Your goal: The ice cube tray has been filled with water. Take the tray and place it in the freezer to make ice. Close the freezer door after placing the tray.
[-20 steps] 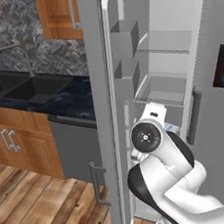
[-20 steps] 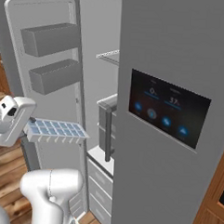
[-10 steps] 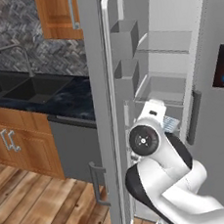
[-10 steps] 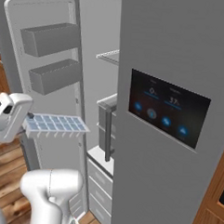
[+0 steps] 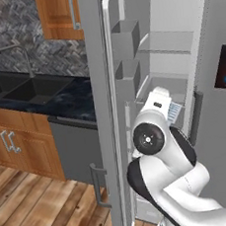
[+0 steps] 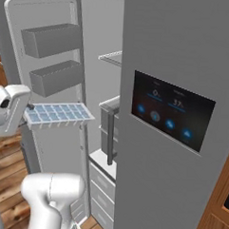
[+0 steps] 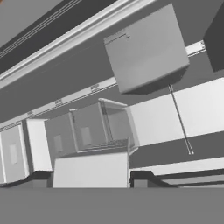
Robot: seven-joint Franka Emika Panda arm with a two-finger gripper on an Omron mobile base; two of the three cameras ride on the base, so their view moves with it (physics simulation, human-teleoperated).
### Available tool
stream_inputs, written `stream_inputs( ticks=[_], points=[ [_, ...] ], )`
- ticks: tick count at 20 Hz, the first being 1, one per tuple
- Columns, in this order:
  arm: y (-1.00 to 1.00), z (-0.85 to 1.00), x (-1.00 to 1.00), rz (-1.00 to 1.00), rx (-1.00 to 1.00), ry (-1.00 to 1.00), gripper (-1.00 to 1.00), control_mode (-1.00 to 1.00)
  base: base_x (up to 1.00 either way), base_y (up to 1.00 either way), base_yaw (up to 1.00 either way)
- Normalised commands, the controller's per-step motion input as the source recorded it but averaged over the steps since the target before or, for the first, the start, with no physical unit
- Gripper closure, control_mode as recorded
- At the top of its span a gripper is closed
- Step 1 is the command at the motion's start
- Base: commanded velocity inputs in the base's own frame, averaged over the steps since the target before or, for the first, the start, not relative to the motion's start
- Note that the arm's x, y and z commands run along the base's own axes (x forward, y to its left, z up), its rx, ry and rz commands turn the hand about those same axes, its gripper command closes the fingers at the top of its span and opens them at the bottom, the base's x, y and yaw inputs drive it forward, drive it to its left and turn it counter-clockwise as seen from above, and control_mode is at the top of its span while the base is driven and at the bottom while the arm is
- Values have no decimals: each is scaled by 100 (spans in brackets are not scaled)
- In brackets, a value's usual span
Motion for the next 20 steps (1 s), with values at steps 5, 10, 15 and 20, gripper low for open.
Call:
stream_inputs(
  ticks=[5, 10, 15, 20],
  points=[
    [-17, 32, 13, 5, 0, -2, 100, -100, 0, 0, 0],
    [-13, 20, 0, 6, -3, -7, 100, -100, 0, 0, 0],
    [-2, 20, 11, 8, -7, -9, 100, -100, 0, 0, 0],
    [-5, 27, 2, 7, -5, -6, 100, -100, 0, 0, 0]
  ],
)
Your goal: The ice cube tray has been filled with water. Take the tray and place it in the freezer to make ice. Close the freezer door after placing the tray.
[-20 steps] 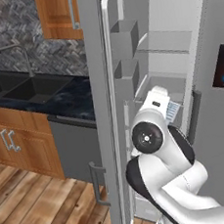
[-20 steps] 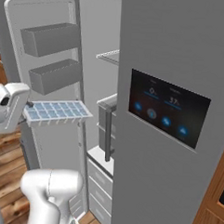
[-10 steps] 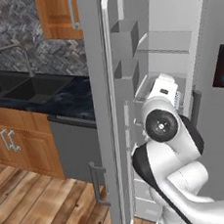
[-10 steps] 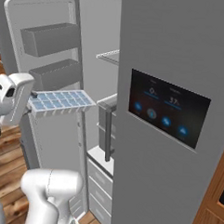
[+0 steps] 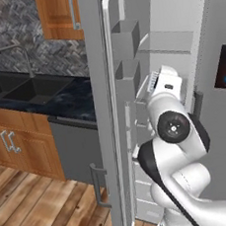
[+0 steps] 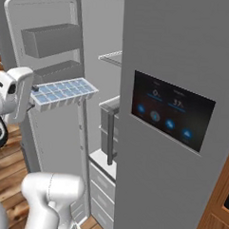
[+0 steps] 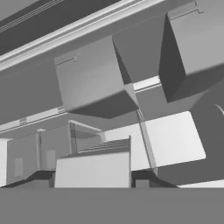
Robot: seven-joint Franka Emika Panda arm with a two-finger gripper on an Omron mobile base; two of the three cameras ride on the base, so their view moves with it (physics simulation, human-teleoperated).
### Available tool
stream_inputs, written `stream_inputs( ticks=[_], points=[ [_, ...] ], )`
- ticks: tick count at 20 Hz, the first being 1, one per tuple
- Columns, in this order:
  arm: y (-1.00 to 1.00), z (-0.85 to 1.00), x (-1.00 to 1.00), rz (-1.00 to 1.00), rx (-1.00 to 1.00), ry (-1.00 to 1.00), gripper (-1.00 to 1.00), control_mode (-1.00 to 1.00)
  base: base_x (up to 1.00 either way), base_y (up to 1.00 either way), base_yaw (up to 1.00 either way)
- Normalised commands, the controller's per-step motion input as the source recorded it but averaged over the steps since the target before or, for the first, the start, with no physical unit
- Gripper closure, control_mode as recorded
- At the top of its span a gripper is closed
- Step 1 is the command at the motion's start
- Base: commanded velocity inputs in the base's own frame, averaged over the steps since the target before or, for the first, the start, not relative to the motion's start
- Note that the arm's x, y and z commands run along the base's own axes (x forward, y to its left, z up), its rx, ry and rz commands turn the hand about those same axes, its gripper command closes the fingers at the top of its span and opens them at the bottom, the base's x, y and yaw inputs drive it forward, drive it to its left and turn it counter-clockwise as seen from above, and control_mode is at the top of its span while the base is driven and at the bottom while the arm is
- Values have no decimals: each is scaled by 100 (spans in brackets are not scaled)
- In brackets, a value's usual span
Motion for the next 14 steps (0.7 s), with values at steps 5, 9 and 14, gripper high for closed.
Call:
stream_inputs(
  ticks=[5, 9, 14],
  points=[
    [-18, 29, 0, 2, 0, 0, 100, -100, 0, 0, 0],
    [-21, 25, 4, 1, 0, 0, 100, -100, 0, 0, 0],
    [-17, 20, 16, 0, 0, 0, 100, -100, 0, 0, 0]
  ],
)
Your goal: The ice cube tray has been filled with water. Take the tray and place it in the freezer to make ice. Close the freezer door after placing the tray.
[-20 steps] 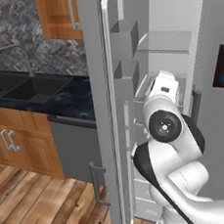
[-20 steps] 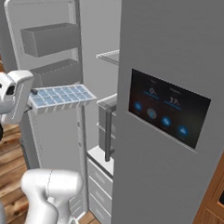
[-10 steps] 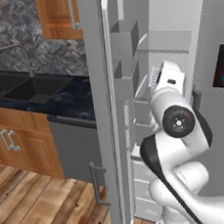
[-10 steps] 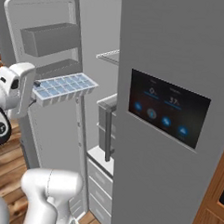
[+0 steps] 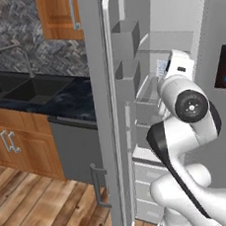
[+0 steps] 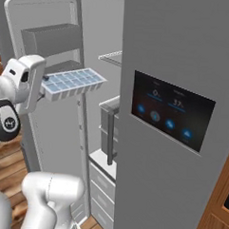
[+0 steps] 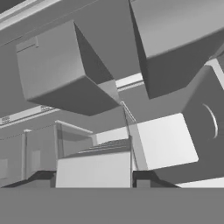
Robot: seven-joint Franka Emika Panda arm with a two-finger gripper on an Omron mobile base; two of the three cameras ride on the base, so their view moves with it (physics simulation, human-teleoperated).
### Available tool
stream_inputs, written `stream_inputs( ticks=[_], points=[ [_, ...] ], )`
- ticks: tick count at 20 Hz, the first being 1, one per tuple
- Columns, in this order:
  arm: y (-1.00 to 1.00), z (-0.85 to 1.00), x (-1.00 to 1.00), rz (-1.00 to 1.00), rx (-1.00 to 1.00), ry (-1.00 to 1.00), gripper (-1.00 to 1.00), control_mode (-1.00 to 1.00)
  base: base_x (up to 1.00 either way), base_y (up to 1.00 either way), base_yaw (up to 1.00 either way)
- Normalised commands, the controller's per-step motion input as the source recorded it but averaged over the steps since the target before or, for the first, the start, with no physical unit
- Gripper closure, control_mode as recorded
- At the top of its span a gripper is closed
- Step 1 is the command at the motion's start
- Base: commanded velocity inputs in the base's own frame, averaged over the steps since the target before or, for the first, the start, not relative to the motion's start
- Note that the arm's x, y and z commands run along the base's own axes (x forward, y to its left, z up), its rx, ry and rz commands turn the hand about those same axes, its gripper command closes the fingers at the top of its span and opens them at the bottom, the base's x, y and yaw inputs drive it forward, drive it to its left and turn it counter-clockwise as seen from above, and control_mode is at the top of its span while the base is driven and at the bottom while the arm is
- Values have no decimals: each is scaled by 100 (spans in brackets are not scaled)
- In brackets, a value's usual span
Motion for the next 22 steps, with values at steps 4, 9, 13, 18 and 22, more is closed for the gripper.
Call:
stream_inputs(
  ticks=[4, 9, 13, 18, 22],
  points=[
    [-9, 12, 25, 1, 0, 0, 100, -100, 0, 0, 0],
    [-4, 13, 33, 2, -1, 0, 100, -100, 0, 0, 0],
    [-13, 17, 21, 1, -2, 0, 100, -100, 0, 0, 0],
    [-19, 14, 21, 0, -1, 0, 100, -100, 0, 0, 0],
    [-20, 16, 30, 0, -1, 0, 100, -100, 0, 0, 0]
  ],
)
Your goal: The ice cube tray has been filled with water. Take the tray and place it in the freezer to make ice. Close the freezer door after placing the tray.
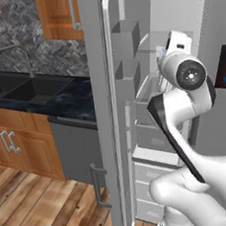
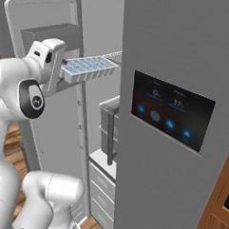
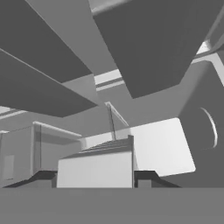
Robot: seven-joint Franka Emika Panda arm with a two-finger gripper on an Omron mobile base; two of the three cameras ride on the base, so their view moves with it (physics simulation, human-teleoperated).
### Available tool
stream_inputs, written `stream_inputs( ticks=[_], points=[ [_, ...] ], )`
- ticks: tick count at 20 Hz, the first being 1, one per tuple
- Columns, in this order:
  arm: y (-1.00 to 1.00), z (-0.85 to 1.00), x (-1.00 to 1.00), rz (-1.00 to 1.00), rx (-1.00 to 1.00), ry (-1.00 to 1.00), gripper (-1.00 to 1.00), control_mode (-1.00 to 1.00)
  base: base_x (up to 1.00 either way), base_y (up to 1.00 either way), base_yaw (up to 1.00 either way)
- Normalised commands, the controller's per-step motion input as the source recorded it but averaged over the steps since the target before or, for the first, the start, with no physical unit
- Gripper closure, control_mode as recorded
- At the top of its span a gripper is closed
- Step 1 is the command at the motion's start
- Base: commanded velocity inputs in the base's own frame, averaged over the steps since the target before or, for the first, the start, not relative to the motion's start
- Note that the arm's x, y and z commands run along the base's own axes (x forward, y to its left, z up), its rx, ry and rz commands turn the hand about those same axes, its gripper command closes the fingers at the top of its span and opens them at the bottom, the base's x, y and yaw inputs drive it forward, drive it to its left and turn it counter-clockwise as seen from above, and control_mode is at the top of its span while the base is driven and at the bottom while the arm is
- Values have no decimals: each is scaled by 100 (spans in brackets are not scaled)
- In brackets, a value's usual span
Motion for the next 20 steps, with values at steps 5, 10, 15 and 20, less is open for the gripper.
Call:
stream_inputs(
  ticks=[5, 10, 15, 20],
  points=[
    [-22, 17, 39, 2, 0, 0, 100, -100, 0, 0, 0],
    [-26, 8, 43, 3, 0, 1, 100, -100, 0, 0, 0],
    [-18, 1, 61, 4, 0, 8, 100, -100, 0, 0, 0],
    [-6, 0, 69, 5, 0, 9, 100, -100, 0, 0, 0]
  ],
)
